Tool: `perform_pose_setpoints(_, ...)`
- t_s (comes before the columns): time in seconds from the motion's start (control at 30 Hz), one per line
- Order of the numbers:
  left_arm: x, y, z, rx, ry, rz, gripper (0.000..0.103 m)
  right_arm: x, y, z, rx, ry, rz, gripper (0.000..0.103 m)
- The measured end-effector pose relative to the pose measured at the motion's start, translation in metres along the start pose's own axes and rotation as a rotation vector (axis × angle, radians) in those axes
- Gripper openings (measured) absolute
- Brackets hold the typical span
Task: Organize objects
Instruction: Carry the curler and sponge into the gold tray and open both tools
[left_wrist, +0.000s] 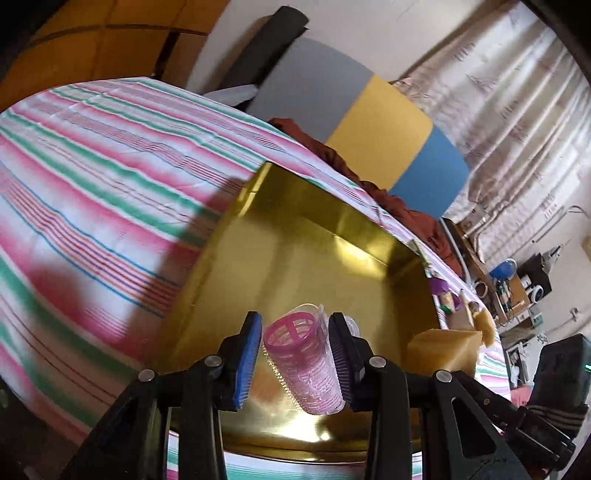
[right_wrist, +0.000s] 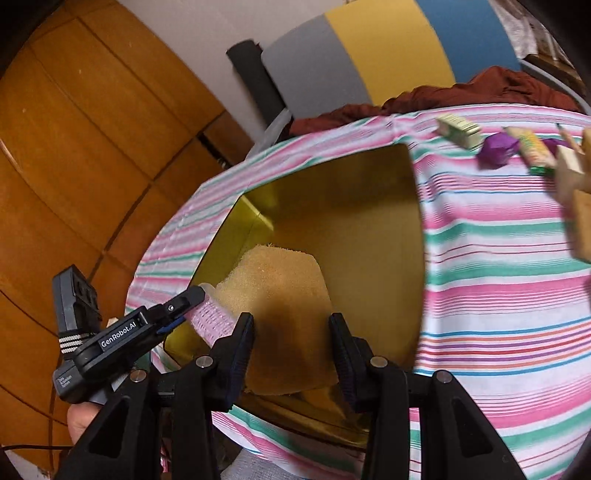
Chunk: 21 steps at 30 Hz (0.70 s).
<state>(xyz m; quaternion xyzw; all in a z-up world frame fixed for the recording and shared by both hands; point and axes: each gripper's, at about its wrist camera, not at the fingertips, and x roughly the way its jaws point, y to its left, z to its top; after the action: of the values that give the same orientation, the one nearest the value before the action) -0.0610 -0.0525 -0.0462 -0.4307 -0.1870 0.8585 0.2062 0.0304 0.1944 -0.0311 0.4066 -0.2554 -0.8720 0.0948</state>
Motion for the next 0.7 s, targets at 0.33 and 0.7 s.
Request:
perform_pose_setpoints(0.33,-0.029,0.010,0.001,0.041,-0.024,0.055,0.055,0.029,0.013,-0.002,-0.016,0.068,-0.008,0.042)
perform_pose_setpoints(0.7,-0.075,0.002,0.013,-0.011,-0.191,0.158,0.103,0.056,0.021,-0.005,-0.009,0.126,0.004,0.044)
